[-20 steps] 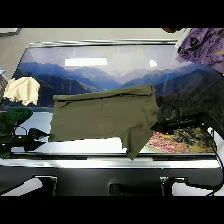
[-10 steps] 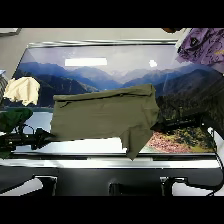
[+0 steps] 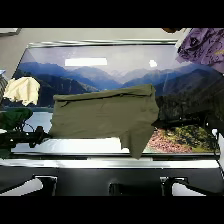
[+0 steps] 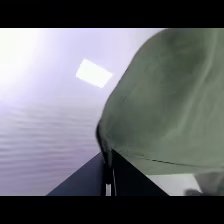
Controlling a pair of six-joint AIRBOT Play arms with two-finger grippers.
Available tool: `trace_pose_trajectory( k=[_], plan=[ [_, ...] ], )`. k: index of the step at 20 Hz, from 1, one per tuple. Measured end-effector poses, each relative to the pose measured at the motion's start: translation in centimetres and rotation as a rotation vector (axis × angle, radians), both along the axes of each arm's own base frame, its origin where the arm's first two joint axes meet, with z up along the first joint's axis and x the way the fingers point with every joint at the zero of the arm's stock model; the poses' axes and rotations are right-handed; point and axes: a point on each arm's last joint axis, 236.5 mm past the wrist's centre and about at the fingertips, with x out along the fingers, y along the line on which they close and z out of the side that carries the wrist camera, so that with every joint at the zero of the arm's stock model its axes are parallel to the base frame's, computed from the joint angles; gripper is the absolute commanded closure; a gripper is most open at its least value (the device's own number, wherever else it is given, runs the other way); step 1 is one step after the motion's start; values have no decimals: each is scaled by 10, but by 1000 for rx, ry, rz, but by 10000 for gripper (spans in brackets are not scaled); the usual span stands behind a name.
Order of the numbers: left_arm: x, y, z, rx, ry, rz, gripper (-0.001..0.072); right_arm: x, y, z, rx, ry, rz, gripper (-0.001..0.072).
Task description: Fold the clothes and pants, and hang the long-sleeved shirts on hangers.
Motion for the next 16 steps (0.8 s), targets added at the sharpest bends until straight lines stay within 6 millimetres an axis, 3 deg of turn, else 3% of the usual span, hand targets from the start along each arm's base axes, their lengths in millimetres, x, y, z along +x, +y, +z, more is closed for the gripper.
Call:
trace_pose_trajectory(
  k=[3, 5, 7, 10, 12, 13, 15, 16],
  plan=[
    [53, -3, 40, 42, -131, -48, 696, 45, 7, 45, -61, -184, 1, 685],
    [103, -5, 88, 106, -263, -88, 697, 83, 14, 93, -136, -343, 14, 685],
    [151, -10, 156, 198, -417, -138, 696, 118, 19, 154, -222, -517, 11, 685],
    [199, -13, 289, 420, -661, -159, 696, 148, 19, 280, -327, -804, -36, 685],
    [202, -12, 380, 578, -810, -120, 697, 137, 18, 367, -368, -979, -74, 685],
    [194, -11, 421, 648, -874, -90, 696, 122, 17, 407, -383, -1062, -95, 685],
    [164, -6, 486, 759, -969, -16, 697, 82, 15, 471, -397, -1198, -139, 685],
    [145, -3, 510, 797, -1004, 19, 696, 57, 15, 498, -400, -1254, -163, 685]
  ],
)
